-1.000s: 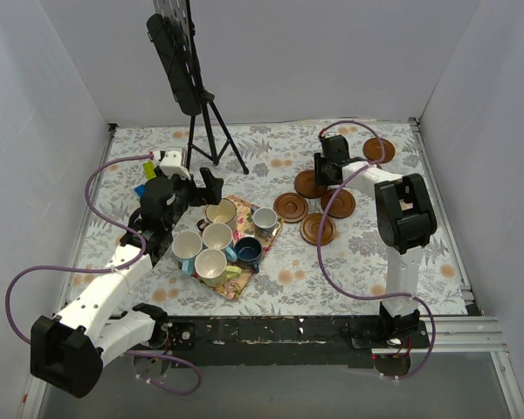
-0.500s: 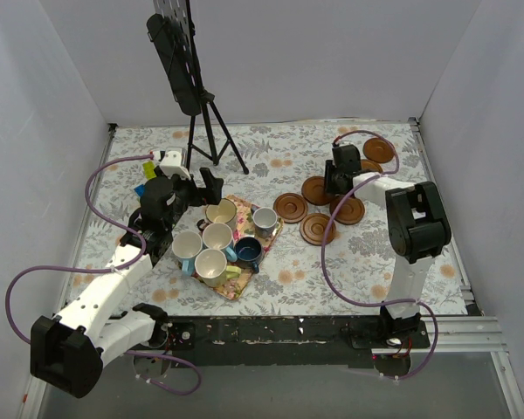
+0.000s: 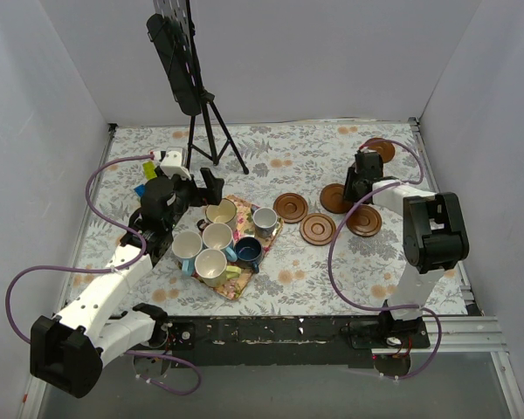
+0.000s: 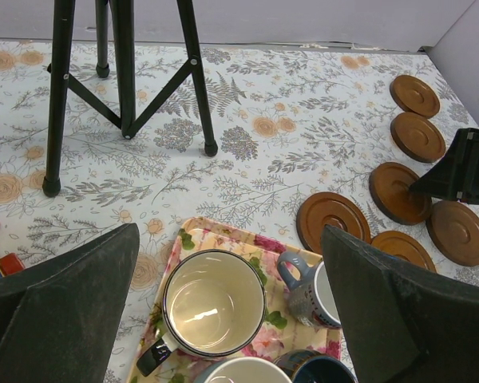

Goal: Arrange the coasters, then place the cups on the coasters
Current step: Move the coaster to the center of the board.

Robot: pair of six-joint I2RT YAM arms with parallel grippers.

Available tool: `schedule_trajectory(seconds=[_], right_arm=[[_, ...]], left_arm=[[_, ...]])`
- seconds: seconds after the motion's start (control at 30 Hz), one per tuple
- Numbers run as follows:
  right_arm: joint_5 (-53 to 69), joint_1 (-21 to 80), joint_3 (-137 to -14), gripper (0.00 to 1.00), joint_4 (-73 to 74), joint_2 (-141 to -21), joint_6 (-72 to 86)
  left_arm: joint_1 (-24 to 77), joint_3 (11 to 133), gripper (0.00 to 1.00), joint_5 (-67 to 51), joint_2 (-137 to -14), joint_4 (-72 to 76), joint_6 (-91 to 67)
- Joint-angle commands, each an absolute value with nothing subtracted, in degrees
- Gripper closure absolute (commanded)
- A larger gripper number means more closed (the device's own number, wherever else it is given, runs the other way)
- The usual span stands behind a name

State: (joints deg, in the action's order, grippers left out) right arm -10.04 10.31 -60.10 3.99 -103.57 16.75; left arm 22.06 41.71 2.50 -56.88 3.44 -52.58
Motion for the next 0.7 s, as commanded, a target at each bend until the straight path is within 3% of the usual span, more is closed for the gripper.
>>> schedule_trajectory(seconds=[0.0, 0.67], right_arm=[[-11.87, 7.21, -57.04, 0.71, 14.33, -103.45, 16.52], [-11.43, 3.08, -57.65, 0.71, 13.27, -102.83, 16.44]], left_arm=[[22.59, 41.57, 0.02, 2.02, -55.2, 4.04, -52.56], [22.76, 41.57, 0.02, 2.11, -54.76, 3.96, -52.47]])
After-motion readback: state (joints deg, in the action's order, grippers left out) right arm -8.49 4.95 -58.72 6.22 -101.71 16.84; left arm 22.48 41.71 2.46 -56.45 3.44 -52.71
